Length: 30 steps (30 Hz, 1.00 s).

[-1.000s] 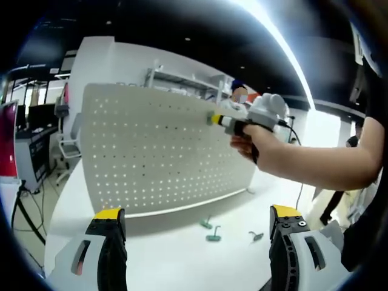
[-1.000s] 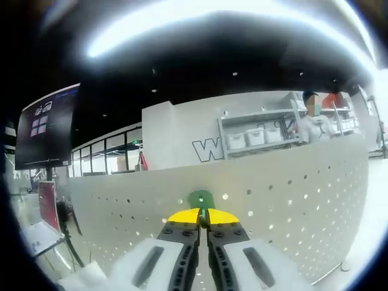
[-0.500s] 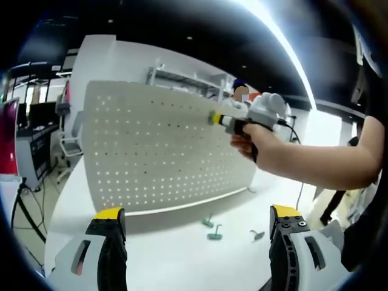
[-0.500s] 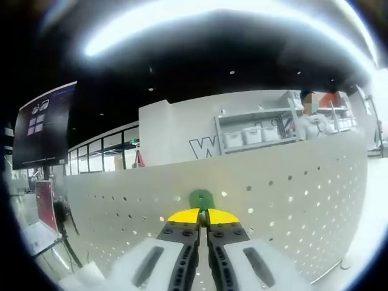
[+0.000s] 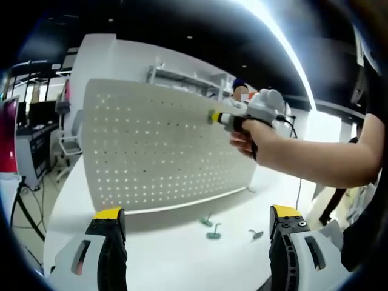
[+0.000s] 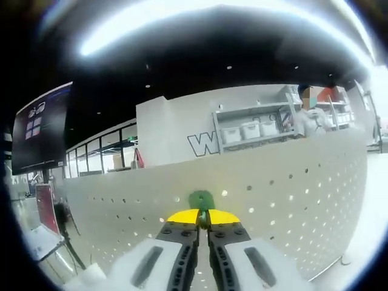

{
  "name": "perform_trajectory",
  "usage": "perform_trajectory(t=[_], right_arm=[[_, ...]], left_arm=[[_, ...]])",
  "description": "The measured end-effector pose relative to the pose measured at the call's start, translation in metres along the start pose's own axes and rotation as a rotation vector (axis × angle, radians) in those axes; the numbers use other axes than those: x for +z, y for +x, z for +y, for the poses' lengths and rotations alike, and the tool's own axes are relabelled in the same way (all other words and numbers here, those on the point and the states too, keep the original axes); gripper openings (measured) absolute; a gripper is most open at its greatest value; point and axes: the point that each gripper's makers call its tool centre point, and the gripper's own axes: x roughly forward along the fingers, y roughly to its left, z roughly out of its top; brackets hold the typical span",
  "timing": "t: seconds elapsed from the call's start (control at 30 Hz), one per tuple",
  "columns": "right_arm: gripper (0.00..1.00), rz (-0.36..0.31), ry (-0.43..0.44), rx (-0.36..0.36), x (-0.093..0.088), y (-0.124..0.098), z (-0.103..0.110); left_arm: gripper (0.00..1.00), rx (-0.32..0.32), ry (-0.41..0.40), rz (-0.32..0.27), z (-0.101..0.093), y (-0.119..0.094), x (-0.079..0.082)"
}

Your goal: Insert the hook assembly into the mounting plate slot until the hook locks in place.

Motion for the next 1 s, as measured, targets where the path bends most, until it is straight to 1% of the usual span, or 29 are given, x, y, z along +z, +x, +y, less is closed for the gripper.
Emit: perform_trajectory(t=[0.13, 0.4, 0.53, 0.63, 0.77, 1.0], right_arm=[[0.07, -0.009, -0.004, 0.006, 0.004, 0.000, 0.002], [0.10, 0.009, -0.016, 0.023, 0.003, 0.001, 0.006], [0.11, 0.008, -0.021, 0.031, 0.007, 0.000, 0.009], [0.12, 0.011, -0.023, 0.031, 0.008, 0.000, 0.009], [0.15, 0.015, -0.031, 0.031, 0.010, -0.003, 0.009], [0.17, 0.011, -0.035, 0.036, 0.014, -0.007, 0.011]], left_arm=[[1.00, 0.003, -0.004, 0.001, 0.000, -0.002, -0.001], [1.00, 0.005, -0.008, 0.007, -0.001, -0.003, -0.004], [1.00, 0.007, -0.007, 0.010, -0.001, -0.004, -0.005], [1.00, 0.015, -0.012, 0.001, 0.000, -0.006, -0.003], [1.00, 0.019, -0.007, 0.009, -0.001, -0.009, -0.006], [1.00, 0.037, -0.012, 0.005, 0.000, -0.016, -0.006]])
